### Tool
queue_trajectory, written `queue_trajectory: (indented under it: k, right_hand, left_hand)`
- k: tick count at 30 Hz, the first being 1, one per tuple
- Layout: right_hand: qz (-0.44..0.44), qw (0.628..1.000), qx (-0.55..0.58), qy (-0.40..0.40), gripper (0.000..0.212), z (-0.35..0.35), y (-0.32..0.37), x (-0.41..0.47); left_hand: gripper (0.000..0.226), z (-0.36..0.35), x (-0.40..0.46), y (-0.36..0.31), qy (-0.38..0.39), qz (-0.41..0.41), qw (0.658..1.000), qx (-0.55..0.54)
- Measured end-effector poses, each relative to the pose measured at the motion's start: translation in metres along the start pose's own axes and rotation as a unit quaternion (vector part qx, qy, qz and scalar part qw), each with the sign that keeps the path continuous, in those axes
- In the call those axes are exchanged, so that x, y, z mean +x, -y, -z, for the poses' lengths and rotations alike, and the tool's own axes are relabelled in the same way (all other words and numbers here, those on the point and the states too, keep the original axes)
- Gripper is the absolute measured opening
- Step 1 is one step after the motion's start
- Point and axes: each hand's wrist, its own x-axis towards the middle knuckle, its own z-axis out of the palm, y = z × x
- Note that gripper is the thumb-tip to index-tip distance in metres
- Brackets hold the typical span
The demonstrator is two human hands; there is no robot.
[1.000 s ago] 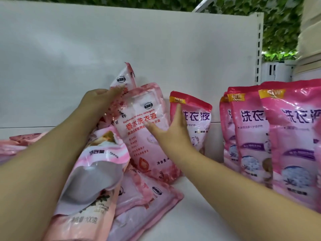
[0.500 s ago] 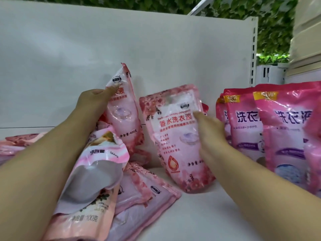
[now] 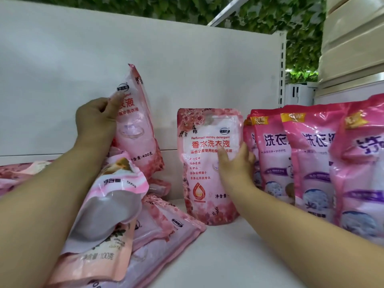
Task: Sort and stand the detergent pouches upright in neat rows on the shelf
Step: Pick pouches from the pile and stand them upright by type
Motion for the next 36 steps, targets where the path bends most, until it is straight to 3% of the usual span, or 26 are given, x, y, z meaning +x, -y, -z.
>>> queue_trajectory:
  k: [3,7,9,11,12,13,16,18,20,23,26,29,31,33,36]
  right_hand:
    - [0.068,0.995,-0.046,0.049,0.082,0.017,0.003,-0.015]
    - [0.220,0.965,-0.129,0.051,0.071,0.036,0.026,-0.029]
    - [0.214,0.966,-0.016,0.142,0.068,0.047,0.047,-0.033]
    - [0.198,0.931,0.127,0.281,0.076,0.057,0.066,-0.041]
    - [0.198,0.915,0.146,0.320,0.080,0.059,0.071,-0.046]
    - [0.196,0.903,0.157,0.347,0.078,0.061,0.074,-0.049]
    - [0.150,0.869,0.234,0.410,0.043,0.067,0.070,-0.056]
    - [0.091,0.841,0.311,0.433,0.038,0.072,0.059,-0.060]
    - [0.052,0.823,0.376,0.423,0.041,0.078,0.044,-0.061]
    - [0.020,0.804,0.430,0.410,0.042,0.089,0.027,-0.060]
    - [0.010,0.786,0.428,0.446,0.046,0.098,0.011,-0.054]
    - [-0.013,0.781,0.408,0.472,0.070,0.104,-0.006,-0.051]
    - [-0.030,0.803,0.378,0.460,0.070,0.106,-0.015,-0.050]
    - [-0.044,0.821,0.356,0.444,0.056,0.110,-0.019,-0.048]
    - [-0.039,0.850,0.343,0.398,0.057,0.109,-0.020,-0.040]
  left_hand:
    - [0.054,0.001,0.005,-0.007,-0.025,-0.048,0.999,-0.001]
    - [0.050,-0.001,0.006,-0.047,-0.068,-0.130,0.989,-0.018]
    - [0.043,0.000,0.004,-0.074,-0.057,-0.149,0.986,-0.047]
    - [0.036,0.000,-0.005,-0.097,-0.039,-0.150,0.985,-0.081]
    - [0.033,-0.003,-0.013,-0.106,-0.022,-0.144,0.985,-0.097]
    - [0.034,-0.006,-0.022,-0.113,0.000,-0.133,0.985,-0.107]
    - [0.042,-0.015,-0.056,-0.132,0.073,-0.102,0.987,-0.096]
    - [0.046,-0.014,-0.070,-0.140,0.133,-0.068,0.988,-0.042]
    - [0.064,-0.006,-0.074,-0.142,0.217,0.000,0.976,0.002]
    - [0.062,0.002,-0.079,-0.136,0.366,0.152,0.918,0.023]
    - [0.044,-0.006,-0.096,-0.134,0.473,0.273,0.835,-0.064]
    - [0.026,-0.021,-0.110,-0.129,0.454,0.315,0.820,-0.150]
    - [0.009,-0.028,-0.113,-0.123,0.386,0.354,0.820,-0.229]
    - [0.011,-0.035,-0.113,-0.116,0.301,0.349,0.842,-0.280]
    - [0.011,-0.044,-0.113,-0.110,0.233,0.283,0.883,-0.295]
